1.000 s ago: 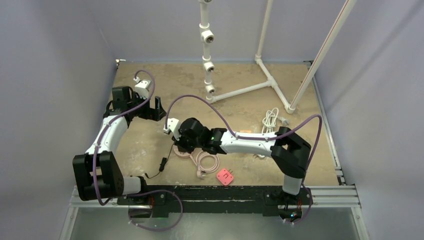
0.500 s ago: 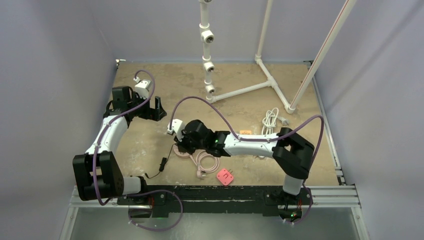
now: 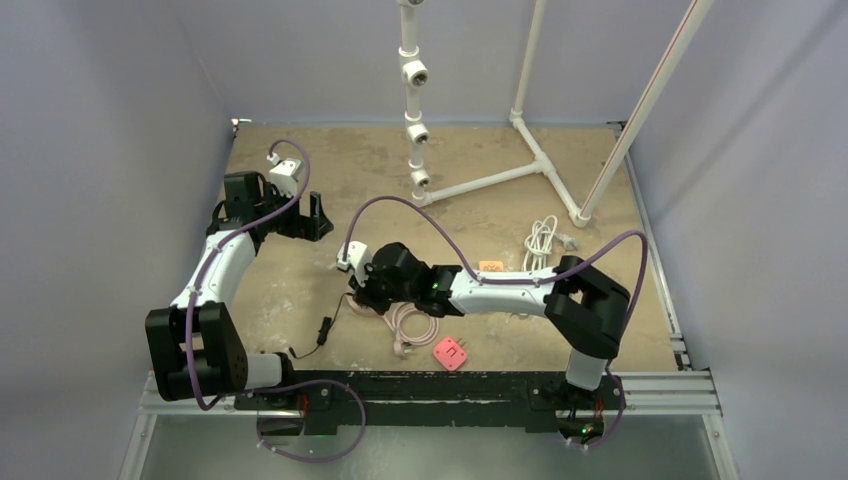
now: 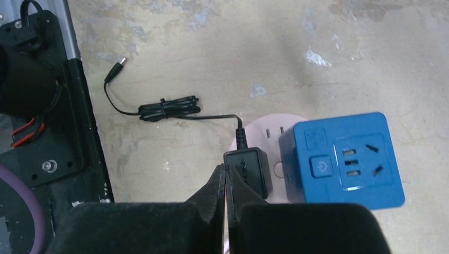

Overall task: Insert the plug
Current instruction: Press the plug into the socket.

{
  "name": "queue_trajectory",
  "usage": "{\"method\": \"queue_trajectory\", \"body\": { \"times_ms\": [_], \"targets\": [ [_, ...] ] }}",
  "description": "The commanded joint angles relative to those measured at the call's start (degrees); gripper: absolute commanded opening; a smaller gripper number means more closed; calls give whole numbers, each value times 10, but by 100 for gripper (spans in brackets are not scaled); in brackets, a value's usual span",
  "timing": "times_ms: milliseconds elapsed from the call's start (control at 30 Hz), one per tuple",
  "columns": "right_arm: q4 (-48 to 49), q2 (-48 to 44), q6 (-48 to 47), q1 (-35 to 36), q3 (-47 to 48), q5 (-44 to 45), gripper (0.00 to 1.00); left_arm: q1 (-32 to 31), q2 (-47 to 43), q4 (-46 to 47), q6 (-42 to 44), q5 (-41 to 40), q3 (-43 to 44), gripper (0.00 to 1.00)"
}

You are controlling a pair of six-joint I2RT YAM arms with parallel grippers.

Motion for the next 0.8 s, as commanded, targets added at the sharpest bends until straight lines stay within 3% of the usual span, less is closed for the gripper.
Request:
{"method": "queue_trajectory", "body": {
  "times_ms": [0,400,600,767],
  "targets": [
    [-113,50,0,-3,-2,-3,0,4,-1,10,5,17,21,99],
    [-110,33,6,-36,-37,9,0,3,-5,-5,7,43,22,99],
    [-106,31,-11,-57,-22,-6,0,1,-7,-15,25,100,10,99],
    [-99,39,-20,-58,-14,-9,0,-59,-1,2,29,92,3,99]
  ]
}}
